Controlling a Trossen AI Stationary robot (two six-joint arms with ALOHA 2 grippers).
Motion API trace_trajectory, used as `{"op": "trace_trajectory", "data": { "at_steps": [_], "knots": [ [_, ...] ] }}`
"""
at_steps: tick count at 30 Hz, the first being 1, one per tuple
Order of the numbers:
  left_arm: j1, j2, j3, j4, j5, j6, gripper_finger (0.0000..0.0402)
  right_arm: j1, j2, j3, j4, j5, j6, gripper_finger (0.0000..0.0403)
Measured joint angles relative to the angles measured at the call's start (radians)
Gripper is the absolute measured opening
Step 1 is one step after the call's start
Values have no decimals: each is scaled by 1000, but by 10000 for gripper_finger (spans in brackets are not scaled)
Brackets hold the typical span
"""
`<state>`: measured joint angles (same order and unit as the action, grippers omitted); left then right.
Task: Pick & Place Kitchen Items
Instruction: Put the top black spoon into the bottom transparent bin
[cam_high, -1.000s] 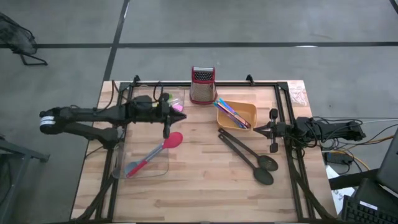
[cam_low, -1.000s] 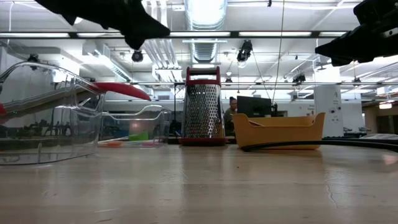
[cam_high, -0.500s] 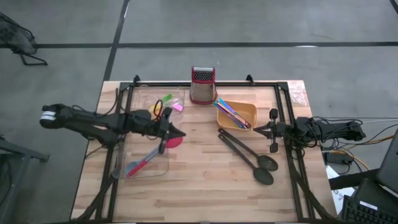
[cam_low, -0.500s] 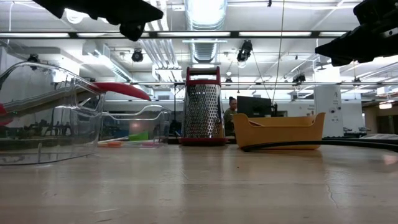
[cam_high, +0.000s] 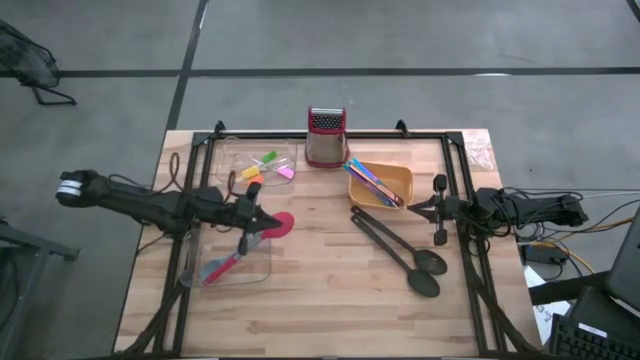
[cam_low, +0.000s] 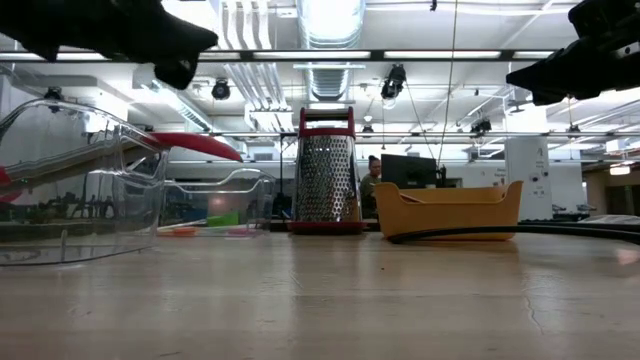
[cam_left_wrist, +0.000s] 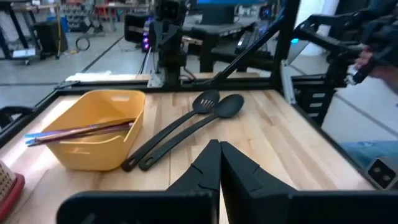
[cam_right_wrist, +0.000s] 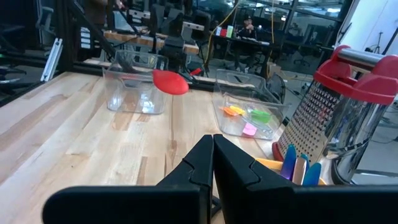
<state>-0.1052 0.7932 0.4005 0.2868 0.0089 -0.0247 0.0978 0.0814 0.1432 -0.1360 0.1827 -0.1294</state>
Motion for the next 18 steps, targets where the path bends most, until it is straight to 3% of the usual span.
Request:
{"op": "trace_trajectory", "data": {
  "at_steps": [2,5,18],
  "knots": [
    [-5,-45,-25,3,1,0,6,0,0,0,21,-1,56,9],
    [-7,-114,-72,19,-24,1,11,0,0,0,40,0,282,9],
    [0,-413,-198,-51,8,36,14,0,1,0,79,0,357,9]
  ]
}}
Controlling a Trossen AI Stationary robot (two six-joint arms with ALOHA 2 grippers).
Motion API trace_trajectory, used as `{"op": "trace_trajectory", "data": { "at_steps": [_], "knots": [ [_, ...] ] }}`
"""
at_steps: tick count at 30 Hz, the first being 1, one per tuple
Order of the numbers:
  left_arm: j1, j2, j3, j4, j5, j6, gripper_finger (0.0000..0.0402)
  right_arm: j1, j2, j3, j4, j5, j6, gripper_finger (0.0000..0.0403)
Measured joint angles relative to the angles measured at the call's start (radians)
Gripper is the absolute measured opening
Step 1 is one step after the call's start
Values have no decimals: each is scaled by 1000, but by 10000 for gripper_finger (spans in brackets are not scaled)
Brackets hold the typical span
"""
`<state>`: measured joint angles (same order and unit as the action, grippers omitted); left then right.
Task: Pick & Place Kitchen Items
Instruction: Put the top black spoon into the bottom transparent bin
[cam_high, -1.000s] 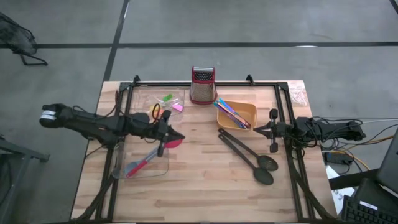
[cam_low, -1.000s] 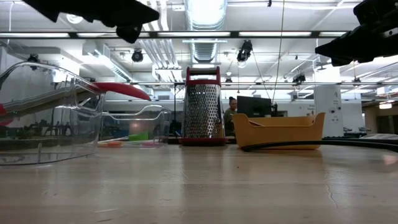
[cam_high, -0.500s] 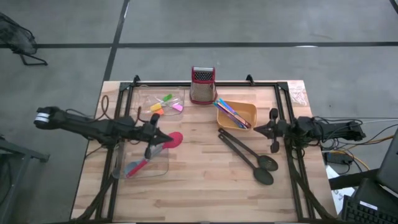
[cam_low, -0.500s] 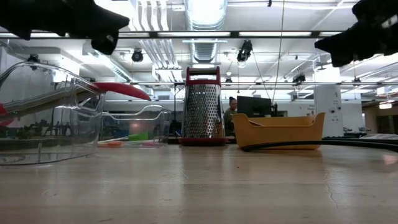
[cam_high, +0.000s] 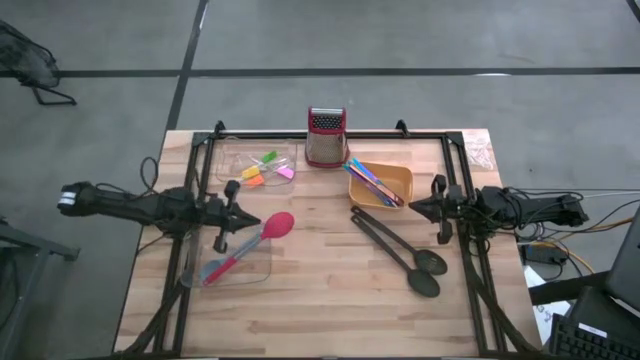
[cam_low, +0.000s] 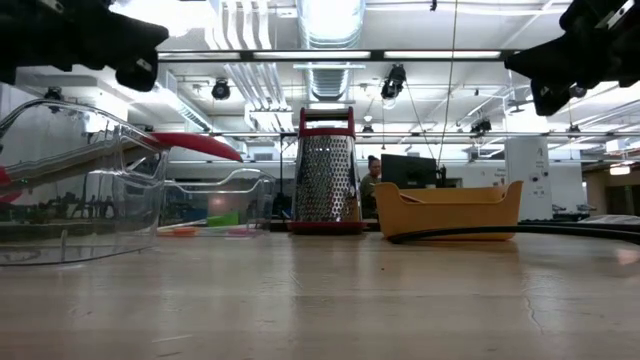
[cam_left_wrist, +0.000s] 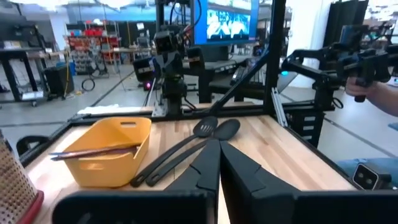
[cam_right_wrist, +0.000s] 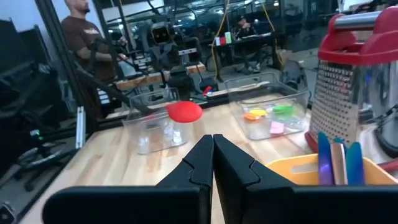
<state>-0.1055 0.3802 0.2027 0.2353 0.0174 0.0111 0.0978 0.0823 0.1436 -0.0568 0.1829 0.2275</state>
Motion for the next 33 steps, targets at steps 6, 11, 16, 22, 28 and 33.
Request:
{"op": "trace_trajectory", "data": {
  "at_steps": [6,11,16,22,28,33],
  "knots": [
    [0,-123,-10,-146,0,-1,8,0,12,0,10,-4,114,9],
    [0,-201,-27,-159,1,32,7,0,12,0,13,-4,131,9],
    [0,-263,-29,-208,6,50,21,0,38,0,15,0,205,16],
    [1,-316,-29,-248,26,84,24,0,141,0,33,0,233,54],
    [0,-378,-67,-308,26,54,25,1,242,14,99,0,229,105],
    [0,-380,-112,-291,-10,64,25,3,317,70,93,-1,229,142]
  ]
}}
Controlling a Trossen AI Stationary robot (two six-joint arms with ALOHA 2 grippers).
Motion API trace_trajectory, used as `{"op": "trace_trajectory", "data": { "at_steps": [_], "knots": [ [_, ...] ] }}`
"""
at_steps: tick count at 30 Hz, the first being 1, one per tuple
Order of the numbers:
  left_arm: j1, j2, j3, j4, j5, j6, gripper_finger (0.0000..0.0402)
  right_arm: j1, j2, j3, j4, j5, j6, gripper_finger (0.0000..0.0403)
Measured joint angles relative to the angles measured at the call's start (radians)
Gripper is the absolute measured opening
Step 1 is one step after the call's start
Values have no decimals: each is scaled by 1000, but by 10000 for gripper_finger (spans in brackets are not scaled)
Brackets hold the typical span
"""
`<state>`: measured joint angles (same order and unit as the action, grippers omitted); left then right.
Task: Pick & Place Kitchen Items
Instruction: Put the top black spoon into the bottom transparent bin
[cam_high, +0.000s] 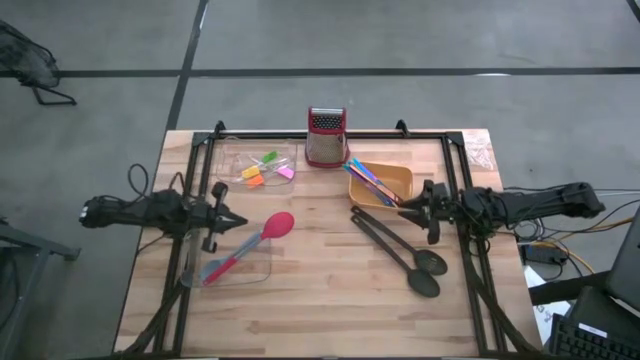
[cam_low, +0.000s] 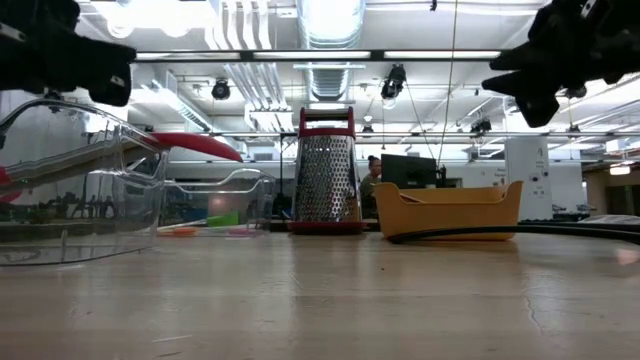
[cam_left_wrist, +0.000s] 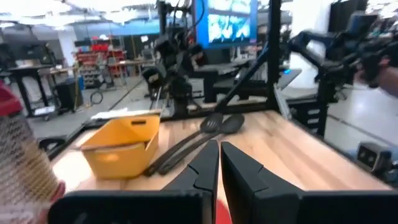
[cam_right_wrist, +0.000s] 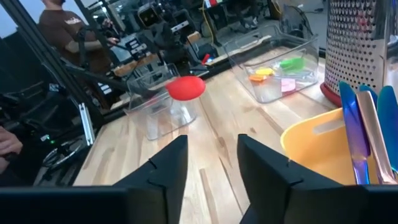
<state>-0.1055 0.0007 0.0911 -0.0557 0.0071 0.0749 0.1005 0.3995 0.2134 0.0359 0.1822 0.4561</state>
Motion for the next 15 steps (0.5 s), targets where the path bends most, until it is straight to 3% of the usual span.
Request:
{"op": "trace_trajectory", "data": {
  "at_steps": [6,15],
  "knots": [
    [0,-1,-31,0,-20,26,25,25,126,72,-40,-5,7,175],
    [0,1,-33,-9,-130,10,25,85,407,306,-366,-7,105,200]
  ]
}}
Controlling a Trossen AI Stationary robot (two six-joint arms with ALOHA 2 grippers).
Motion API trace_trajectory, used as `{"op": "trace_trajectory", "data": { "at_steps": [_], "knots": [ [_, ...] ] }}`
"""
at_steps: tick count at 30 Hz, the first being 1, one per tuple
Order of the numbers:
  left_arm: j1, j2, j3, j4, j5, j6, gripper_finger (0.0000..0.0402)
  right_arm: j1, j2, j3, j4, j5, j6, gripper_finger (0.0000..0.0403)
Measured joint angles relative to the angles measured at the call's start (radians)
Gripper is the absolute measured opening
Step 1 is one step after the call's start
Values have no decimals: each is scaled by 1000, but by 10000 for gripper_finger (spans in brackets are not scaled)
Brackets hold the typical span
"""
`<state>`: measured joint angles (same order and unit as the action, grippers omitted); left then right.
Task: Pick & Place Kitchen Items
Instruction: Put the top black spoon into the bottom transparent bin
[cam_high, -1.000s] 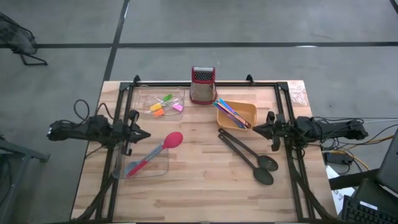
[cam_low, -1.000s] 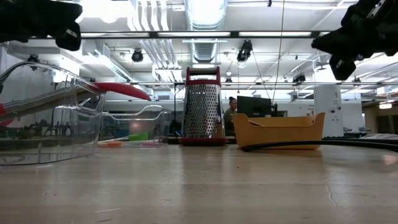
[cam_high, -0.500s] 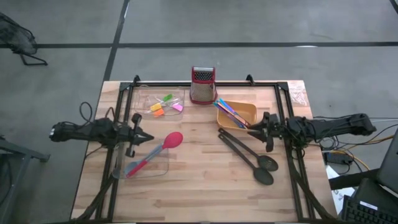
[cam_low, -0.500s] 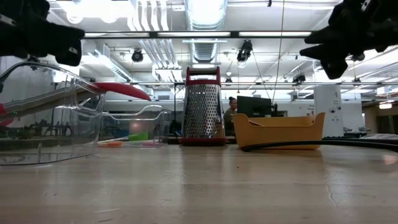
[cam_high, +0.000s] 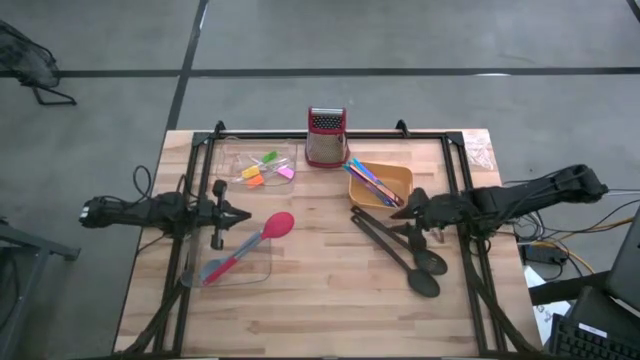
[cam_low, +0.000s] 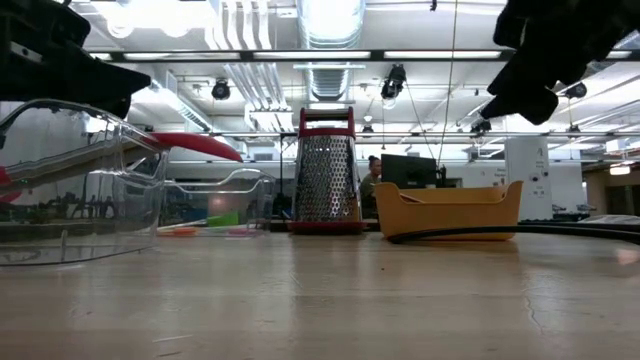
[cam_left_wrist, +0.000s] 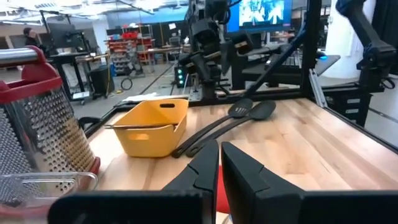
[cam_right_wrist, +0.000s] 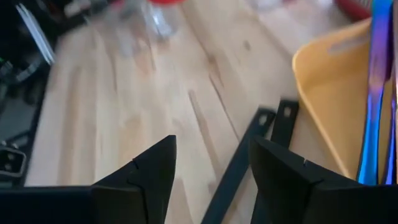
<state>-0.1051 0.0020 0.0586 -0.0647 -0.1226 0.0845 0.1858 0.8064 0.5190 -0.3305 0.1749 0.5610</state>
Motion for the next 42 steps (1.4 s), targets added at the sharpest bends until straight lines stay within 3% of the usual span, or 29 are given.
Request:
{"op": "trace_trajectory", "data": {
  "at_steps": [11,26,35,42],
  "knots": [
    [0,2,-4,-6,0,-2,25,87,357,253,-376,-1,202,194],
    [0,4,-12,-5,0,-3,25,136,751,423,-442,-48,284,216],
    [0,5,-12,-7,-1,-3,25,136,915,483,-503,-50,280,193],
    [0,6,-12,-7,-1,-3,25,137,967,489,-502,-56,269,168]
  ]
}}
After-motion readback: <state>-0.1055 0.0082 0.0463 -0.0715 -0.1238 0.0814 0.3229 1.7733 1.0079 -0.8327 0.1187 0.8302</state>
